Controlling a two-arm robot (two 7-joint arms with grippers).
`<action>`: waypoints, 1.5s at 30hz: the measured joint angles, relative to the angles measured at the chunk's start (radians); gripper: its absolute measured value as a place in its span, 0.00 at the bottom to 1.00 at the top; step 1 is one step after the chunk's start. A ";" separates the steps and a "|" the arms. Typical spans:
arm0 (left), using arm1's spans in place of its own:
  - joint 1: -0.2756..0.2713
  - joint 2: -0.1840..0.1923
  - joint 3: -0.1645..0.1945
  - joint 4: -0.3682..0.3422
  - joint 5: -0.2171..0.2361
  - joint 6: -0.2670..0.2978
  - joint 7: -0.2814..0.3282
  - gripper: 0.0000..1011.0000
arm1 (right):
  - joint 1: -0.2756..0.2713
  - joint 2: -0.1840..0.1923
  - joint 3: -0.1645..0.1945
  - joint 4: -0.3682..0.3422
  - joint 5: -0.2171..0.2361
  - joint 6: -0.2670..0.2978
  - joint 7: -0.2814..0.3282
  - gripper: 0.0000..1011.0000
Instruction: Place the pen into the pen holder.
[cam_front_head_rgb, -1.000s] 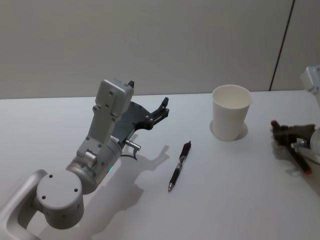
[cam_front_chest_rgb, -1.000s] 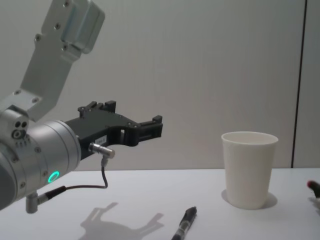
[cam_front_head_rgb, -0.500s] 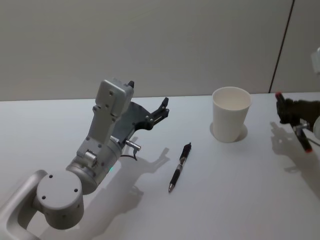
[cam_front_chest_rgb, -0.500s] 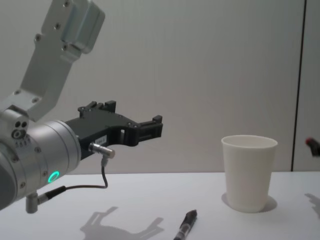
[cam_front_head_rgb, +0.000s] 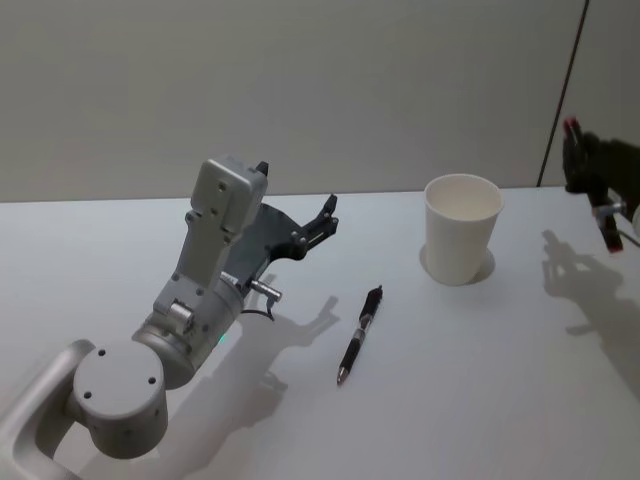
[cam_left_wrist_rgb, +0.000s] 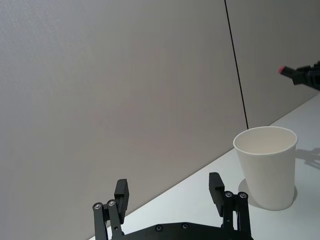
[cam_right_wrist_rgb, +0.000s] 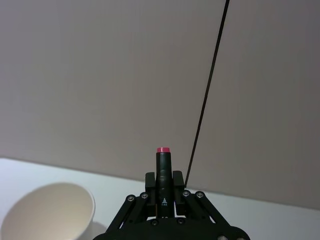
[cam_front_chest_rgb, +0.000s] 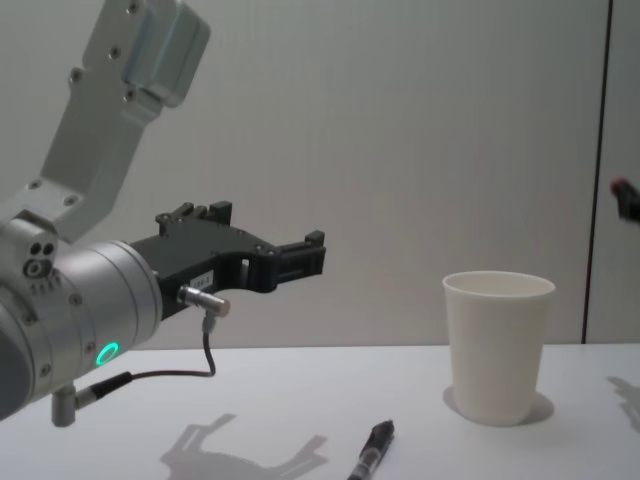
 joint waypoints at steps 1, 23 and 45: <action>0.000 0.000 0.000 0.000 0.000 0.000 0.000 0.99 | 0.002 -0.003 0.001 -0.002 0.002 -0.020 -0.006 0.19; 0.000 0.000 0.000 0.000 0.000 0.000 0.000 0.99 | 0.095 -0.090 -0.020 0.057 0.007 -0.346 -0.025 0.19; 0.000 0.000 0.000 0.000 0.000 0.000 0.000 0.99 | 0.271 -0.249 -0.122 0.357 -0.093 -0.643 0.070 0.19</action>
